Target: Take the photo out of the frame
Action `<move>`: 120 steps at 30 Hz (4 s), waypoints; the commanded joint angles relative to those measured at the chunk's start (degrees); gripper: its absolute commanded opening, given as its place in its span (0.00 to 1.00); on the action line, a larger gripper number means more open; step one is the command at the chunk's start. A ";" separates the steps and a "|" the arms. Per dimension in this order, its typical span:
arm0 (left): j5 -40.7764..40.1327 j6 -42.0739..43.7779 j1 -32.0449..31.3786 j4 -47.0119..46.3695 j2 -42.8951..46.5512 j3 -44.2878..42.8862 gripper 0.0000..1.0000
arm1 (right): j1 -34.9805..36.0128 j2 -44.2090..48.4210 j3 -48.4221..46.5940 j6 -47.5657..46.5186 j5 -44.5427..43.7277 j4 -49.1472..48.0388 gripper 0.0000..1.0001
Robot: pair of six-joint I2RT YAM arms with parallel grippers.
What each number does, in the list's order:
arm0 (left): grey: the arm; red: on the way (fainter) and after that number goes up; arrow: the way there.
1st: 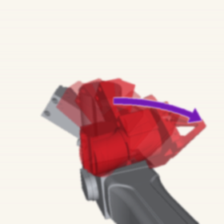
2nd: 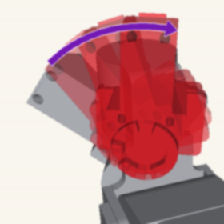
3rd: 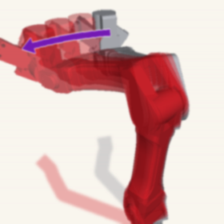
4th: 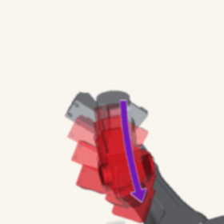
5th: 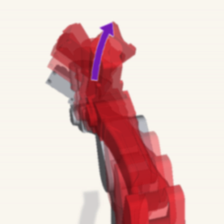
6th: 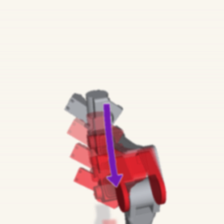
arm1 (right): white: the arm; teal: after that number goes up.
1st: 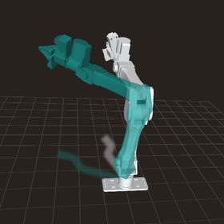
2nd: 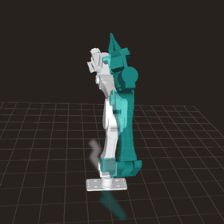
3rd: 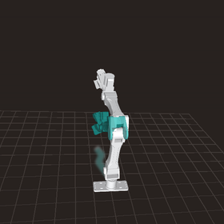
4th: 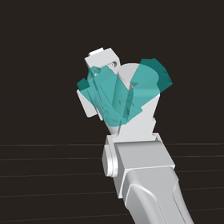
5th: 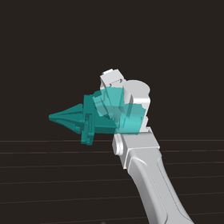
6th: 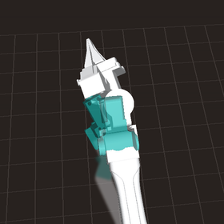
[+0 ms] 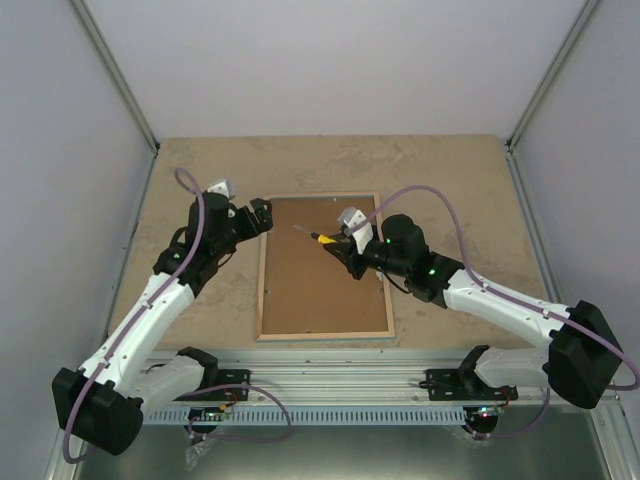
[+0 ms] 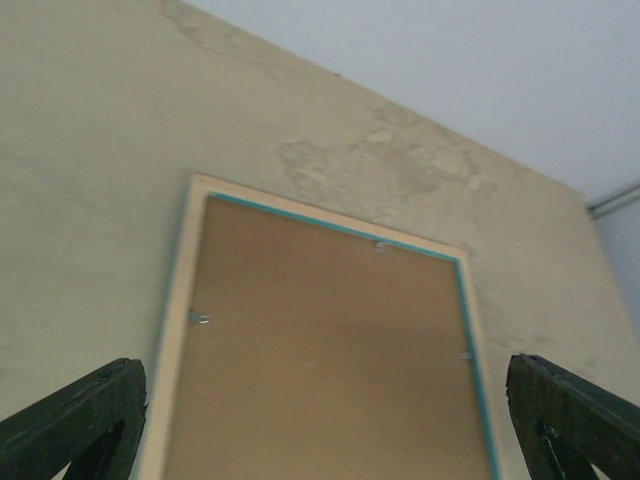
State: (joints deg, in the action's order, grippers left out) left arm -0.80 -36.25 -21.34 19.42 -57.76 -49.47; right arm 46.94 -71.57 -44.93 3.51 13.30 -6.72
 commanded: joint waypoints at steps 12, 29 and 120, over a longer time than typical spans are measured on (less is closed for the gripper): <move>-11.37 6.07 0.01 12.86 -11.92 -3.22 1.00 | -0.34 -1.00 0.50 -1.75 0.76 4.78 0.02; 3.19 8.53 2.97 11.37 -33.34 -2.88 0.88 | -0.25 -3.87 1.07 -2.80 2.20 8.36 0.04; 12.17 5.02 -0.52 7.54 -38.13 -2.17 0.08 | 8.95 -30.34 -17.13 -11.09 4.40 28.06 0.01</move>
State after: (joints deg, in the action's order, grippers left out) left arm 10.28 -30.24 -21.50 28.08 -95.13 -52.03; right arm 54.70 -100.44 -61.14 -6.00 16.45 15.86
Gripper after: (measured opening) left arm 0.186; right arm 0.179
